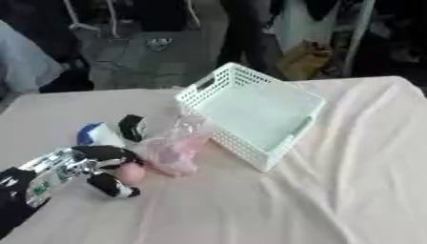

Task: Pick up objects on the table and place them in the box.

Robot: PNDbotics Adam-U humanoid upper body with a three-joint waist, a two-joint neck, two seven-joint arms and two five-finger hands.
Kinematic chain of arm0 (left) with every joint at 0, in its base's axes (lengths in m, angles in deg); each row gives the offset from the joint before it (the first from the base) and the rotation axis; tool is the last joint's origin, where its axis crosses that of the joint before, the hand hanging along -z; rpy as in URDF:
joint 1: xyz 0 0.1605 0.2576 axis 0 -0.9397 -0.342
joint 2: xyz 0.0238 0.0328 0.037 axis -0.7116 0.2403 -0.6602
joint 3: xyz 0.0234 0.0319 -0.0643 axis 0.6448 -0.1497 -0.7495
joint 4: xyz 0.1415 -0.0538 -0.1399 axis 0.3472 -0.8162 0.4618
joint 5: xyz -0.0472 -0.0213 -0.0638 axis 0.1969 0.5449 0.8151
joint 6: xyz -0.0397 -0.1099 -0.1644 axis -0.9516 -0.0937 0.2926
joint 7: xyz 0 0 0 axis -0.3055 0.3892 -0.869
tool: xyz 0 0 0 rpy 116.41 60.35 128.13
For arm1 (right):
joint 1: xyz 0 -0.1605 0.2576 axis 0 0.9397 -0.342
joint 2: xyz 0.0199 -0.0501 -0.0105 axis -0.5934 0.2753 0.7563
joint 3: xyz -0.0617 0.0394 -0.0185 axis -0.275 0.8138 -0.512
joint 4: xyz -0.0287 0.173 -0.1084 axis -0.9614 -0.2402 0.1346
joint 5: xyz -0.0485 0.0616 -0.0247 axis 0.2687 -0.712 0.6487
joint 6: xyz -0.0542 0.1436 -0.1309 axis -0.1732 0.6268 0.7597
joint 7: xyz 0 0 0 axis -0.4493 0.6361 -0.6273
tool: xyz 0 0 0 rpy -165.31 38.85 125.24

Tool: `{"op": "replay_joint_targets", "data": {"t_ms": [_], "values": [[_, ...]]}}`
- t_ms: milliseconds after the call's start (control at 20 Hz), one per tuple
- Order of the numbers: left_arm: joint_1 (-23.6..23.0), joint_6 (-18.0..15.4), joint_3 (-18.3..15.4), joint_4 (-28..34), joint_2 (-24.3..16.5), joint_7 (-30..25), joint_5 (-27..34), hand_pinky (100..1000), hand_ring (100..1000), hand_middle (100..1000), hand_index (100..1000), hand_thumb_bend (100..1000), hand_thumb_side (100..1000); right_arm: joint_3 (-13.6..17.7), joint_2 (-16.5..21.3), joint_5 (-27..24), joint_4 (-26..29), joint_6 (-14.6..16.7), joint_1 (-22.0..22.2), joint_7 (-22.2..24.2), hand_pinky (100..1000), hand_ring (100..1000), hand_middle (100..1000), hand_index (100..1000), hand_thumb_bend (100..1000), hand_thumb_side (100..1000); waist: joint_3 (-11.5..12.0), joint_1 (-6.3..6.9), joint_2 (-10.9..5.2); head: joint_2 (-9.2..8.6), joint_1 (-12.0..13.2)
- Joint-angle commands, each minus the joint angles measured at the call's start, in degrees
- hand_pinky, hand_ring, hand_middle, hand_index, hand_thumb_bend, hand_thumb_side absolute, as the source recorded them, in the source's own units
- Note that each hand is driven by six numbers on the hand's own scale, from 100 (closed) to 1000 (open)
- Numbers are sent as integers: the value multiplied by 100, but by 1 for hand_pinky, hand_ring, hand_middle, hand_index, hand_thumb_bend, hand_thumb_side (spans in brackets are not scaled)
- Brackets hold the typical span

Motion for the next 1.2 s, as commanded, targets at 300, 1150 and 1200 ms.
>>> {"op": "replay_joint_targets", "data": {"t_ms": [300, 1150, 1200], "values": [[133, 134, -142, -345, 106, 440, -328, 316, 504, 596, 810, 368, 512, 26, 44, -60, 86, 10, -115, -14, 853, 935, 852, 861, 100, 778, 1, 9, -64, -67, 36], [77, 39, -440, -1156, 440, 1493, -640, 100, 107, 190, 374, 242, 414, 42, 22, -180, 86, 29, -158, -35, 853, 935, 851, 850, 100, 779, -20, 2, -64, -82, 59], [42, -63, -489, -1288, 481, 1671, -642, 100, 100, 129, 311, 278, 422, 47, 20, -186, 86, 24, -162, -44, 853, 935, 850, 847, 100, 778, -21, 0, -60, -85, 50]]}}
